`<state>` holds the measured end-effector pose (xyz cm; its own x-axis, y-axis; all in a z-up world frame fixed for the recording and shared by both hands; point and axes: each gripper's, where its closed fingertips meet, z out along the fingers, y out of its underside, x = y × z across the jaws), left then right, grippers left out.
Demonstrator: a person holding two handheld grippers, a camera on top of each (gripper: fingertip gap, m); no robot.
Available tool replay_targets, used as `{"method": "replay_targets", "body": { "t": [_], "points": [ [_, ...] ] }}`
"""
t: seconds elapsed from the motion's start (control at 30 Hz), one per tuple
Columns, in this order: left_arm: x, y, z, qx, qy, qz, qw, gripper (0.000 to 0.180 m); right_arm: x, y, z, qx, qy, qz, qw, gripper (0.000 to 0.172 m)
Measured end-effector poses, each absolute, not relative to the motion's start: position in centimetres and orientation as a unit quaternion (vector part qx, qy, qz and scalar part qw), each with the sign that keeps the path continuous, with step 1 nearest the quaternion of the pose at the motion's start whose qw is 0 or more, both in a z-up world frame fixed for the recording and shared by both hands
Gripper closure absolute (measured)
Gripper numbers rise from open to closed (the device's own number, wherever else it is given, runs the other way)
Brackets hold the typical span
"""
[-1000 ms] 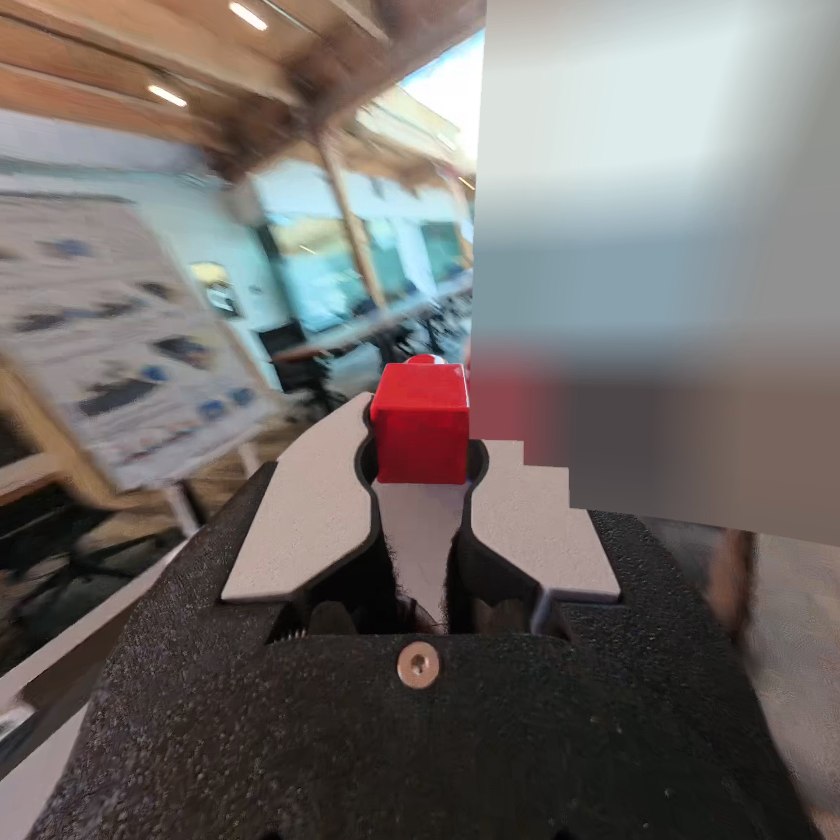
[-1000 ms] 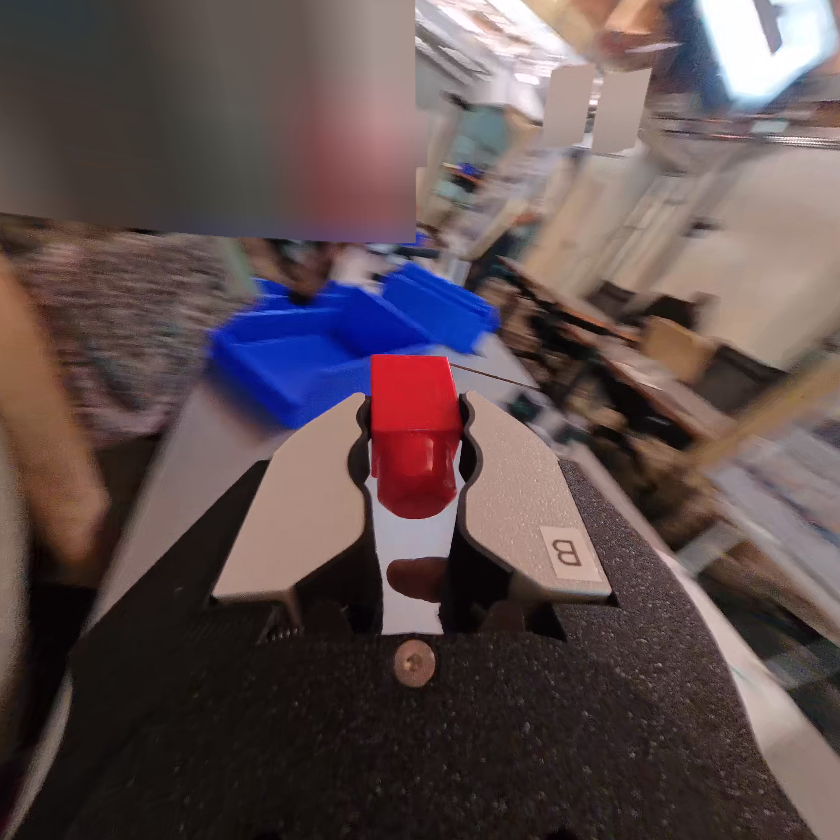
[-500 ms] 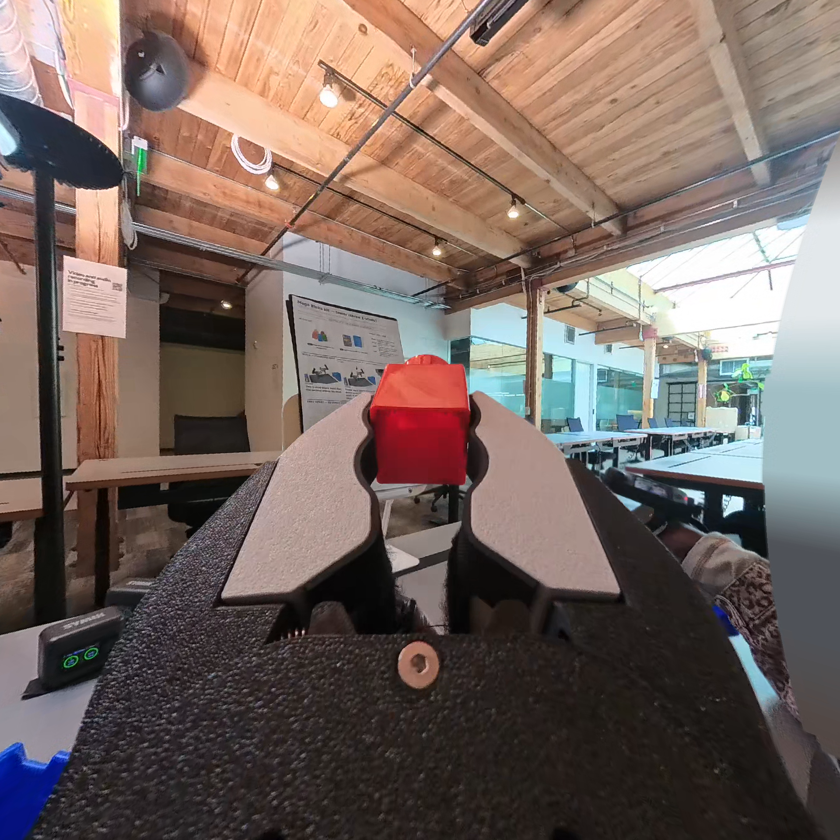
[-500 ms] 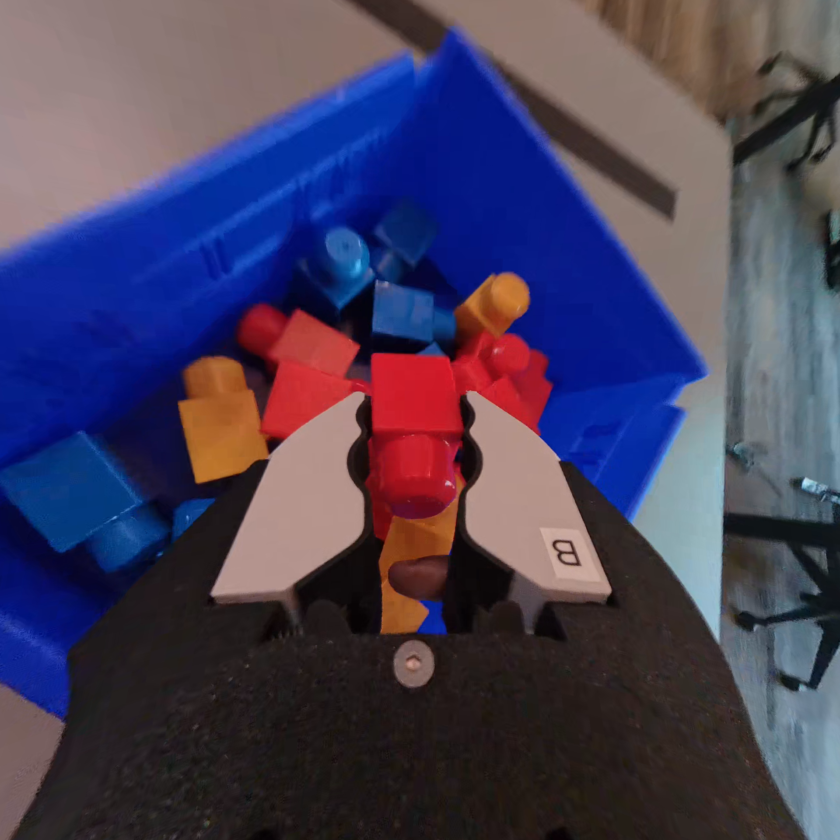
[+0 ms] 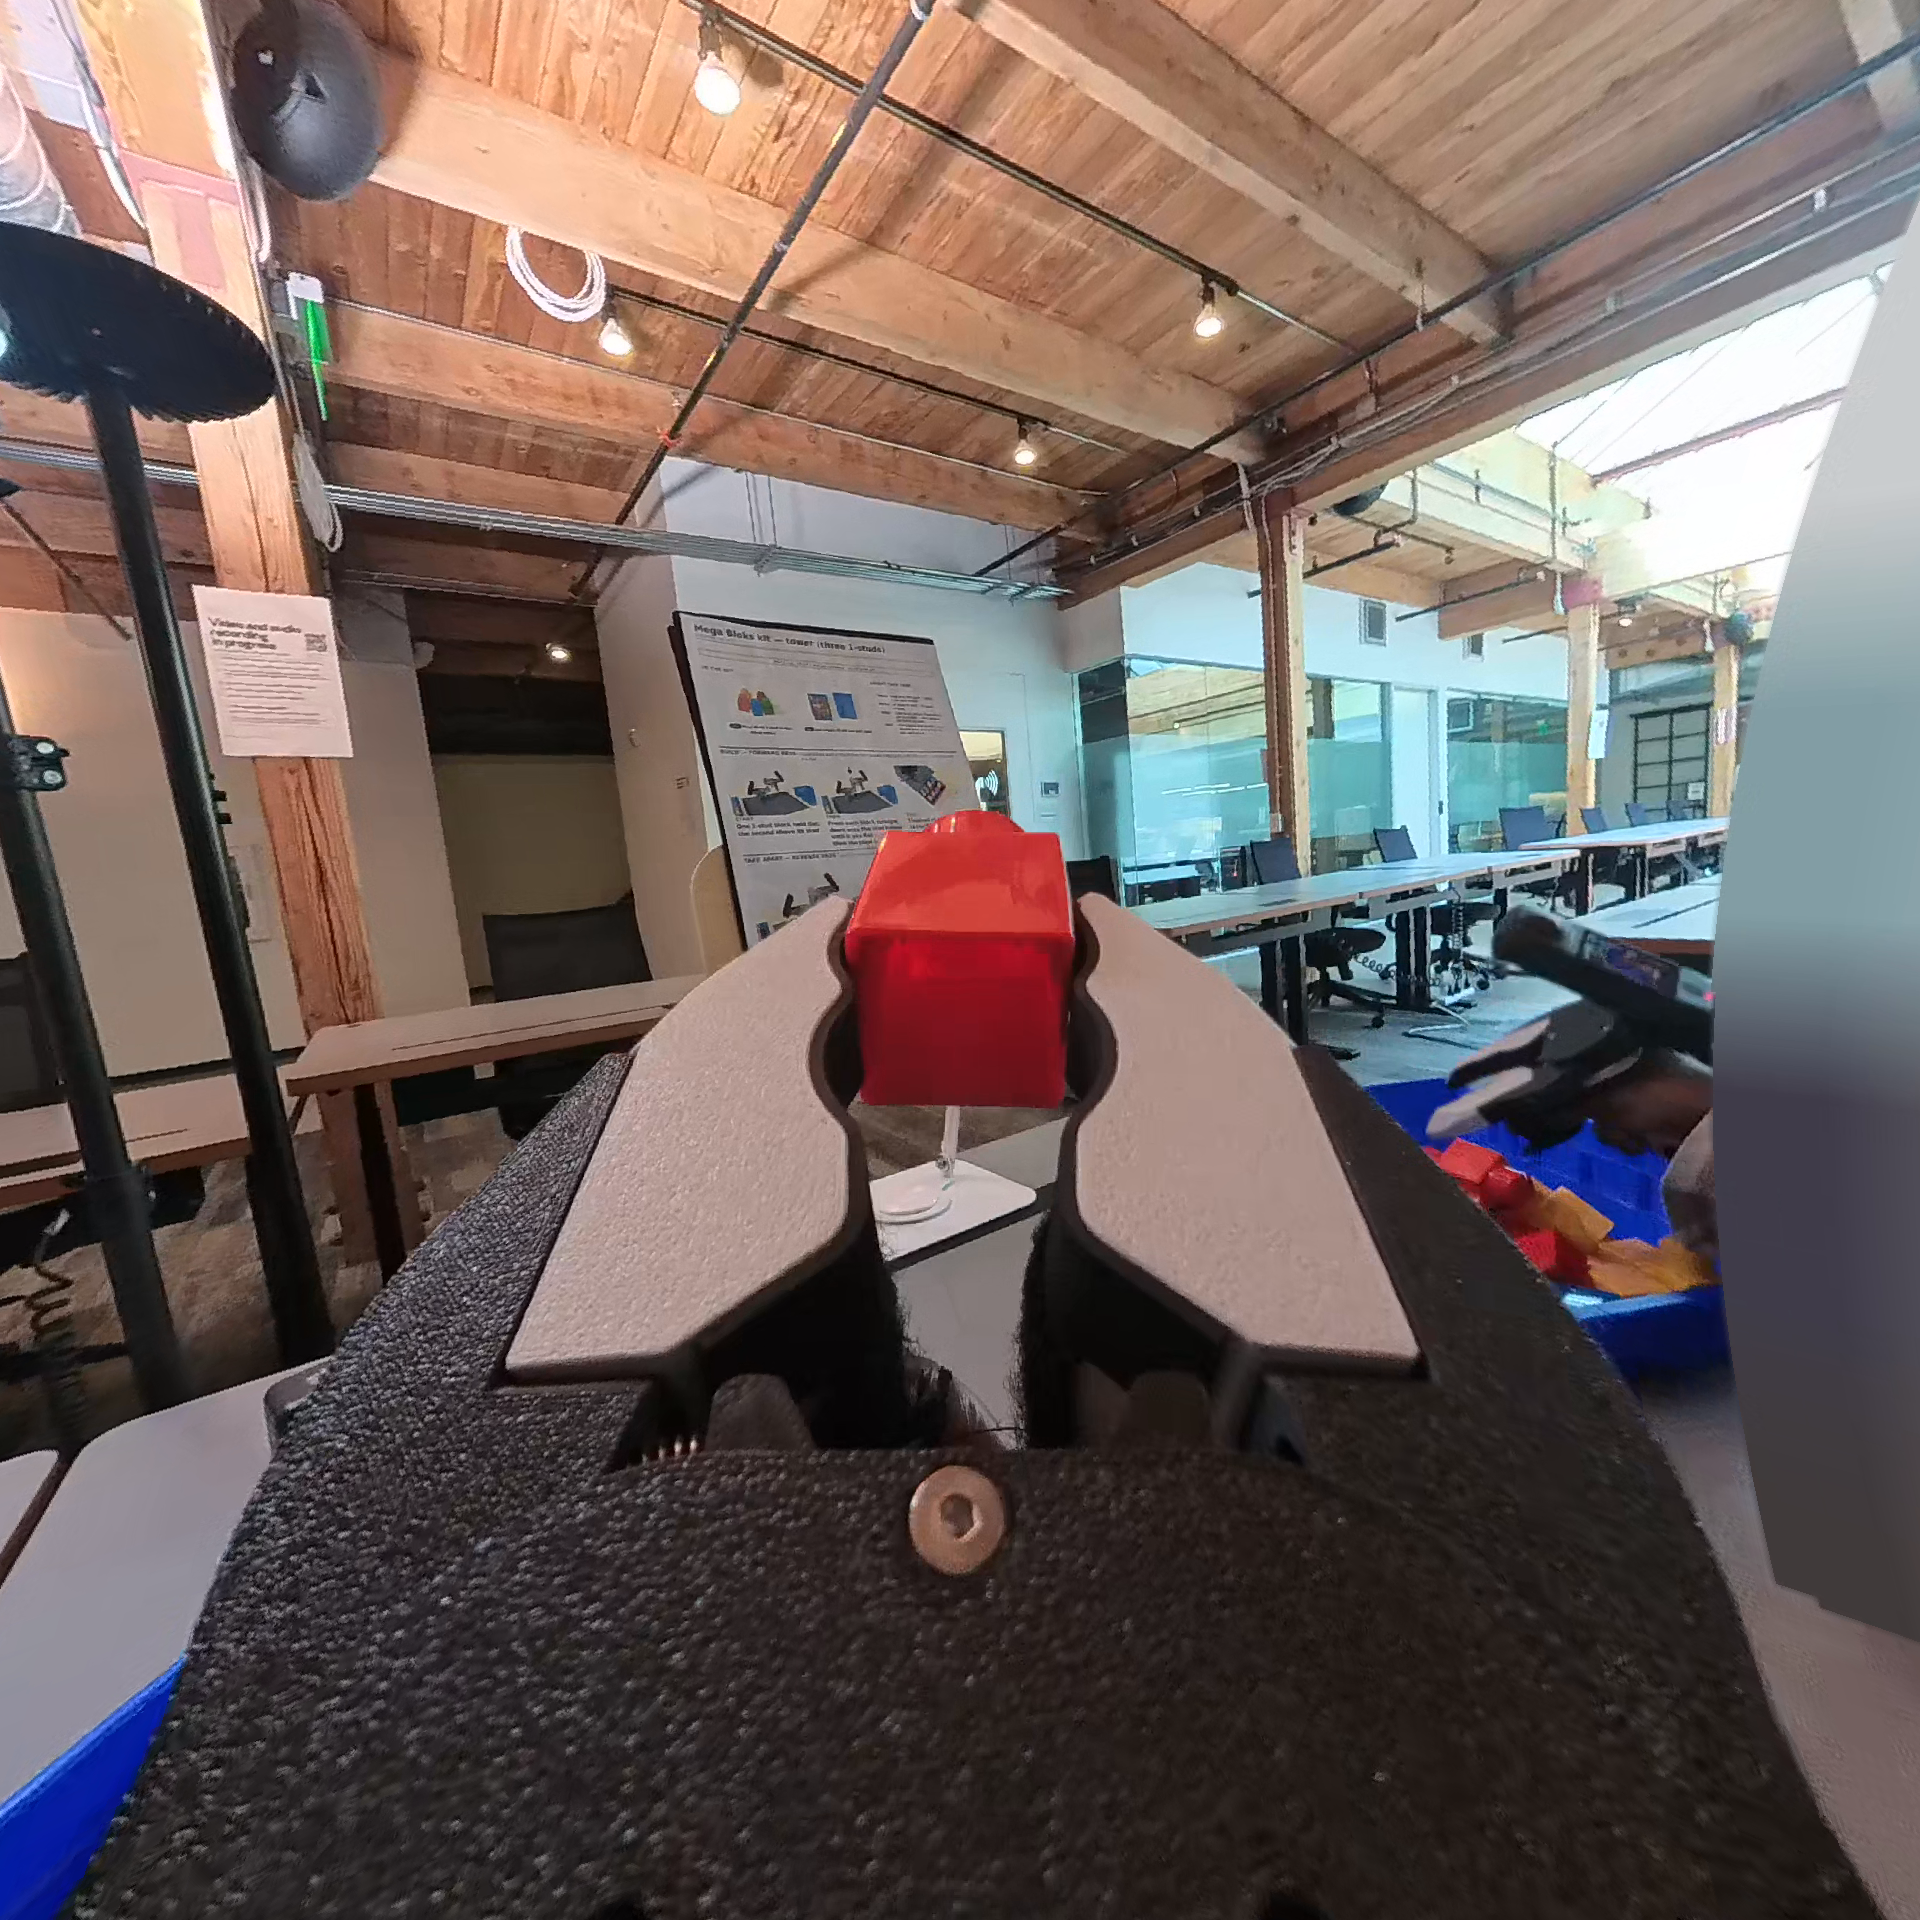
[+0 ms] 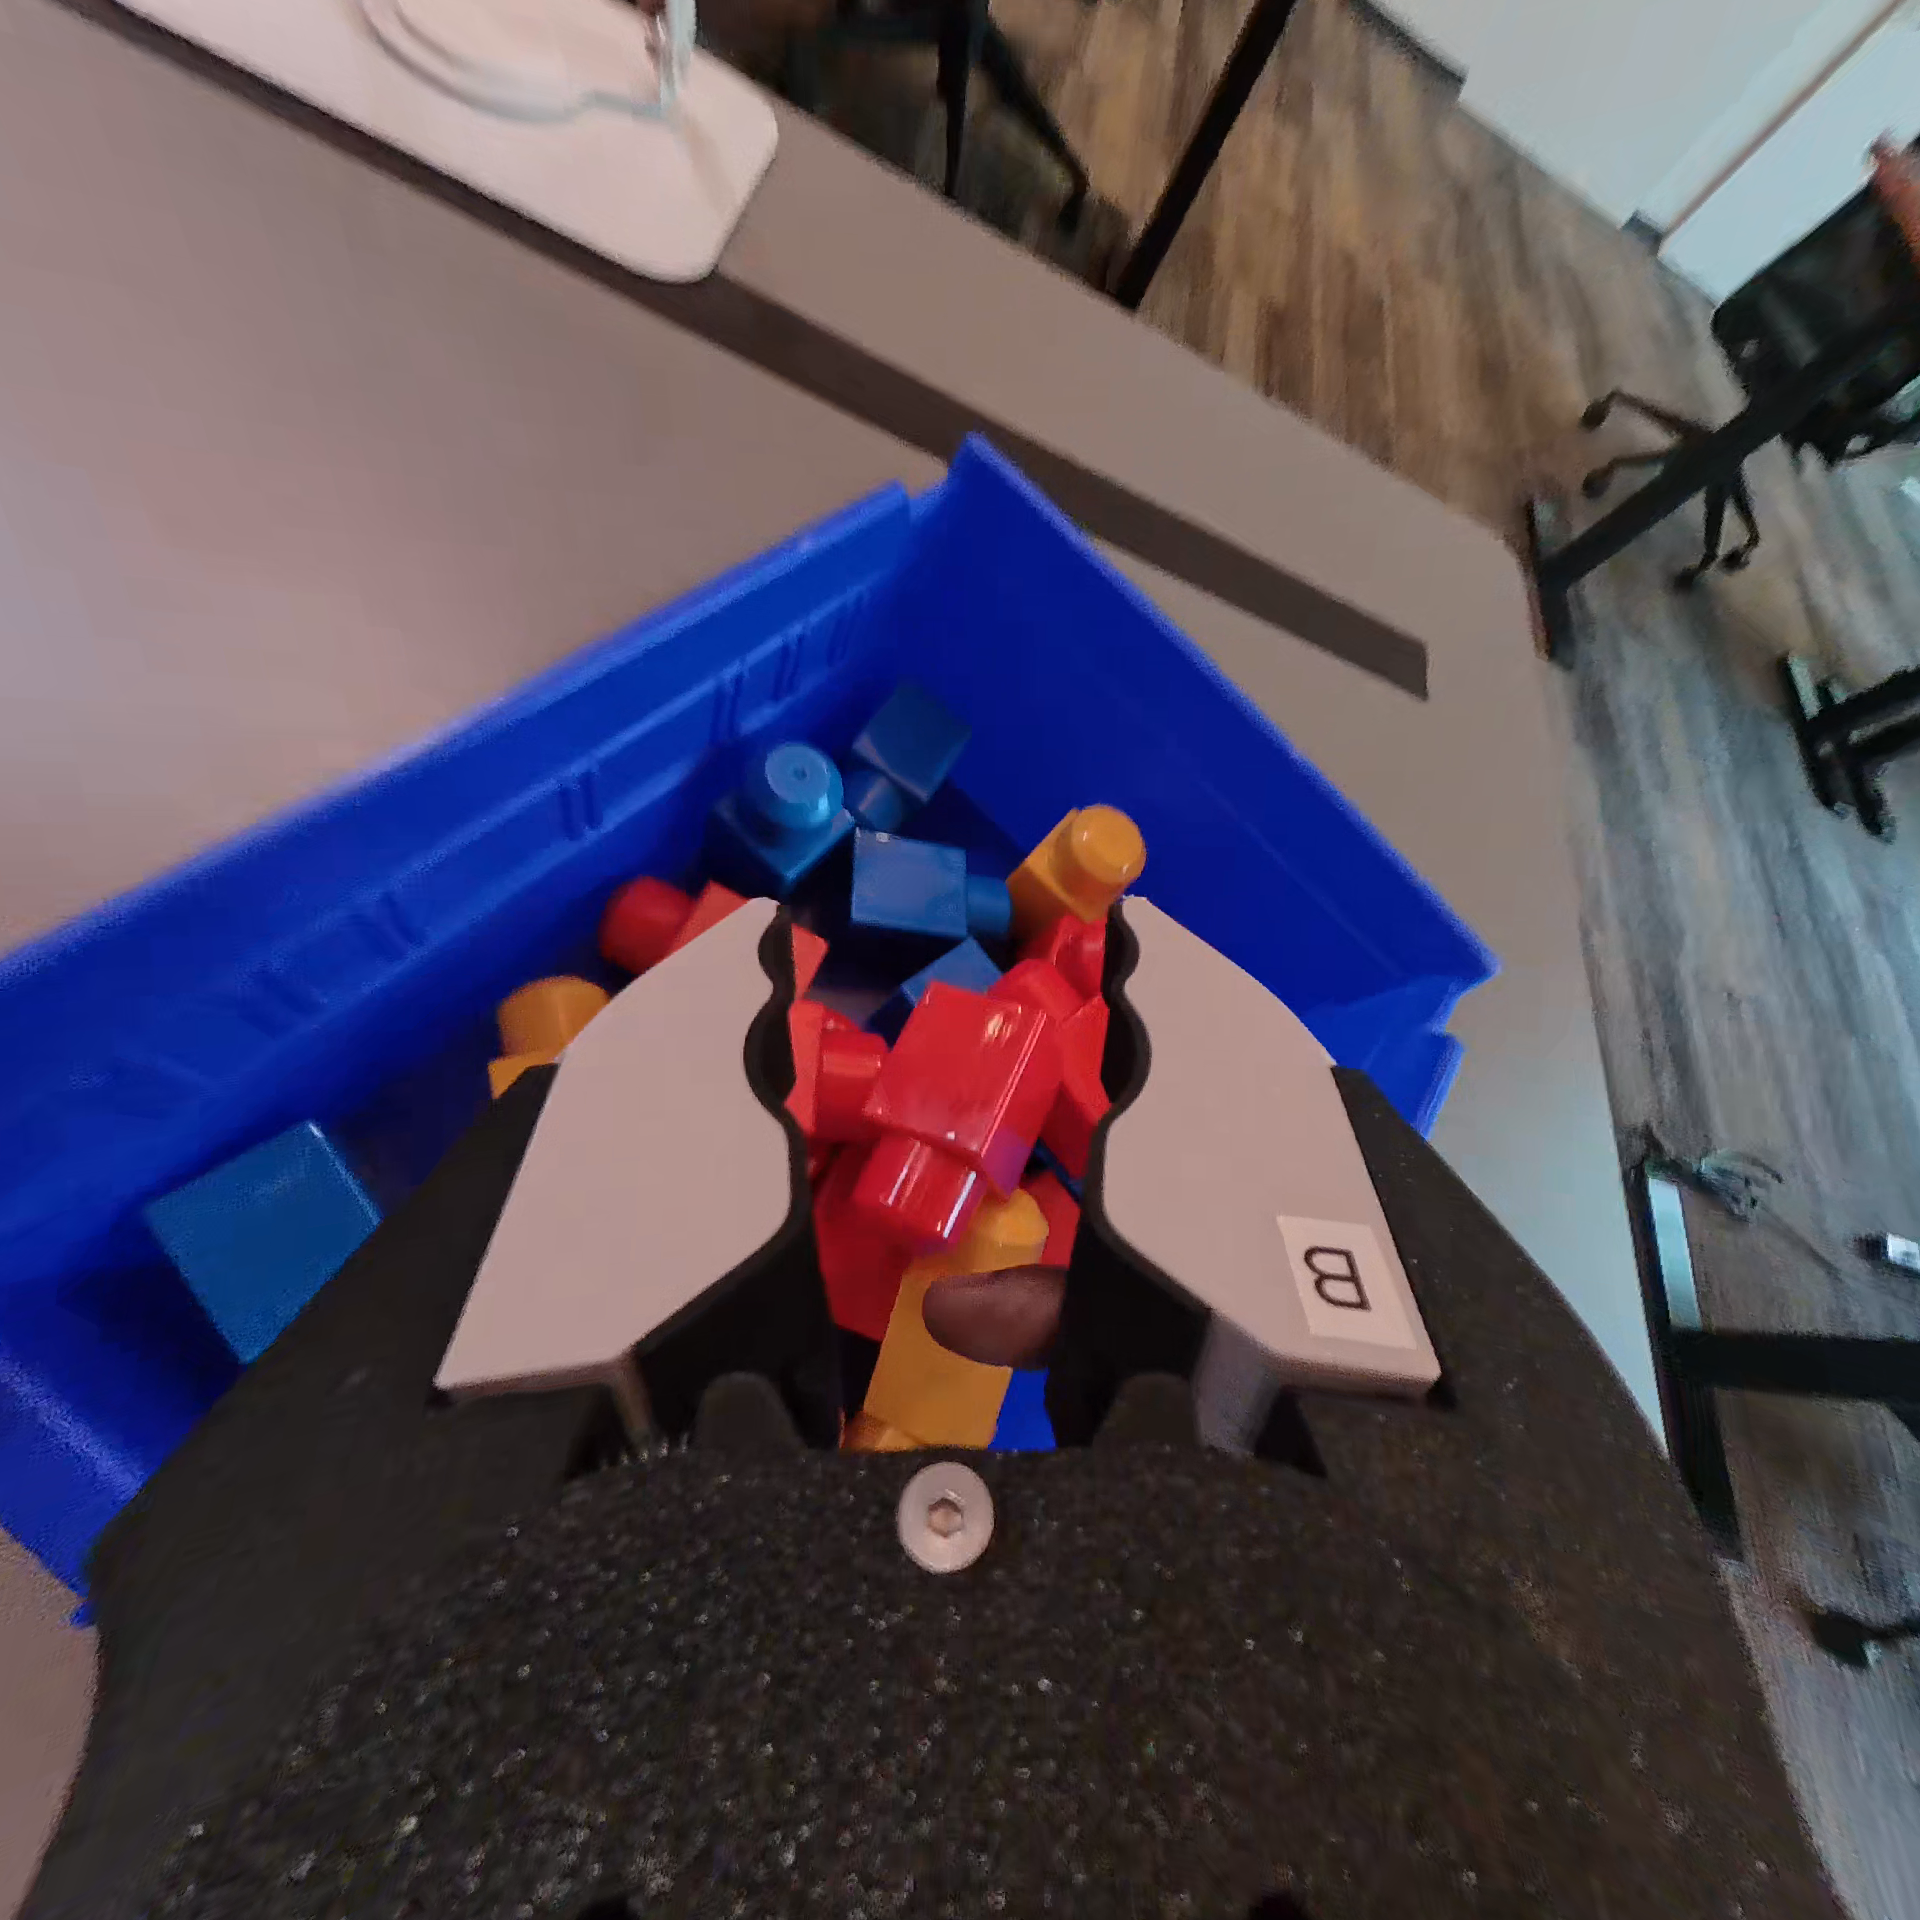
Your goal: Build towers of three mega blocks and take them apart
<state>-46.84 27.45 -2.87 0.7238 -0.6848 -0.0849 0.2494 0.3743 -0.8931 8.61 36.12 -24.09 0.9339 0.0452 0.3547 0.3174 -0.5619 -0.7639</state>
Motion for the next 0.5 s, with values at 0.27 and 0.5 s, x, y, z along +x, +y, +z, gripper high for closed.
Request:
{"method": "replay_targets", "body": {
  "t": [0.27,0.5],
  "points": [
    [-42.3,25.8,-2.6,-0.445,0.265,-0.433,0.738,0.145,-5.2,33.1,-12.1,-0.626,-0.313,-0.006,0.714,0.108],
    [-29.8,22.8,-7.7,-0.471,0.371,-0.64,0.48,0.145,-18.8,22.9,-8.1,-0.335,-0.515,0.069,0.786,0.106]
  ]
}}
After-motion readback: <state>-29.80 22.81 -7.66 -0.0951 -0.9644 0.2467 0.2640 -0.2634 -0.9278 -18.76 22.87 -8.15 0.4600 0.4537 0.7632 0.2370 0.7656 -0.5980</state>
